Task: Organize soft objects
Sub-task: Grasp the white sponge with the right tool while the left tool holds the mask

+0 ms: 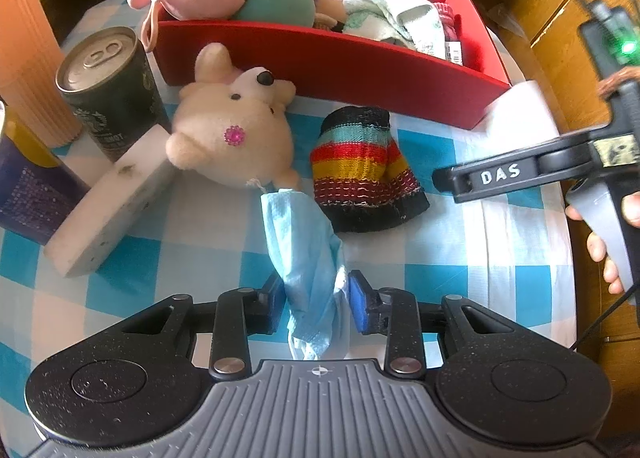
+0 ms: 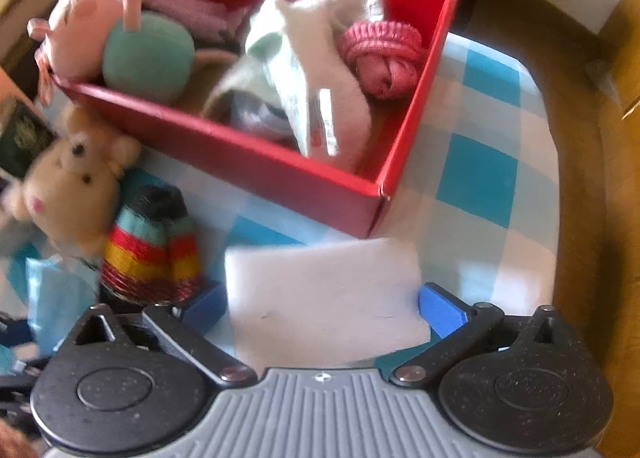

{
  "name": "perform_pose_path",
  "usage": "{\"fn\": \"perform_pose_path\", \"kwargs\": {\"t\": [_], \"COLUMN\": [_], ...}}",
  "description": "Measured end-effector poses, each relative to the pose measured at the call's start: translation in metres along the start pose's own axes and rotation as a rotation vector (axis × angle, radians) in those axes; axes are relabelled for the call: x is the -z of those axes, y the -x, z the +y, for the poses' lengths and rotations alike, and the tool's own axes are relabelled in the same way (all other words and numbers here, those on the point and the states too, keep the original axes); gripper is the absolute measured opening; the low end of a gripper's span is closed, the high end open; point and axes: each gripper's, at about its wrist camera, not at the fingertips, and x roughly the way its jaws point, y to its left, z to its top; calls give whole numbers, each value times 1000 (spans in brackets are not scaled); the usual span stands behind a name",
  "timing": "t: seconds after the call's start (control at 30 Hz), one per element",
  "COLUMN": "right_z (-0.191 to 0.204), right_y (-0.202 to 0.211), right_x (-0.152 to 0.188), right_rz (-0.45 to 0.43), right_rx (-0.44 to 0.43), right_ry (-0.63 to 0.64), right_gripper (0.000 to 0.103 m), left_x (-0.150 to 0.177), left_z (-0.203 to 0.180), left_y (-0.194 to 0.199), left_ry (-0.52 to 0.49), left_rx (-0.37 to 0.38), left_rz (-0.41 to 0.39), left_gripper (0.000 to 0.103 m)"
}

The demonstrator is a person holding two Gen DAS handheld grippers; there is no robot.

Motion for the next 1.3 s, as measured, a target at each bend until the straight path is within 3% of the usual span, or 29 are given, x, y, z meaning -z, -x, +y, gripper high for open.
{"fn": "perform_pose_path", "kwargs": {"t": [0.13,0.2,0.4,0.57,0.77,0.83,0.97,1.3], "right_z": [-10,-15,-44,-65,-72,-68,-65,-59], "right_y": [-4,0,9,8,7,9,12,32], "right_x": [1,0,-2,0,0,2,5,6], "right_rz": [25,11,-18,-20,-16,-21,-33,-83], "right_rx": [-3,-7,-40,-68,-62,-60,-43,-64], "right_ry": [-50,-79,-211,-303,-328,-319,-299,-299], "right_gripper": [78,63,32,16,7,2,1,1], "left_x": [0,0,0,-1,-1,-1,0,-1], "left_z": [2,2,0,-4,-9,-9,-10,-9], "left_y": [0,0,0,-1,-2,-4,-5,0], "left_ry": [3,5,-2,-8,-22,-31,-61,-54], "left_rx": [2,2,2,4,-9,-23,-58,-40], "left_rz": [1,0,4,4,-1,-1,-8,-18], "left_gripper": [34,34,38,39,37,30,26,19]}}
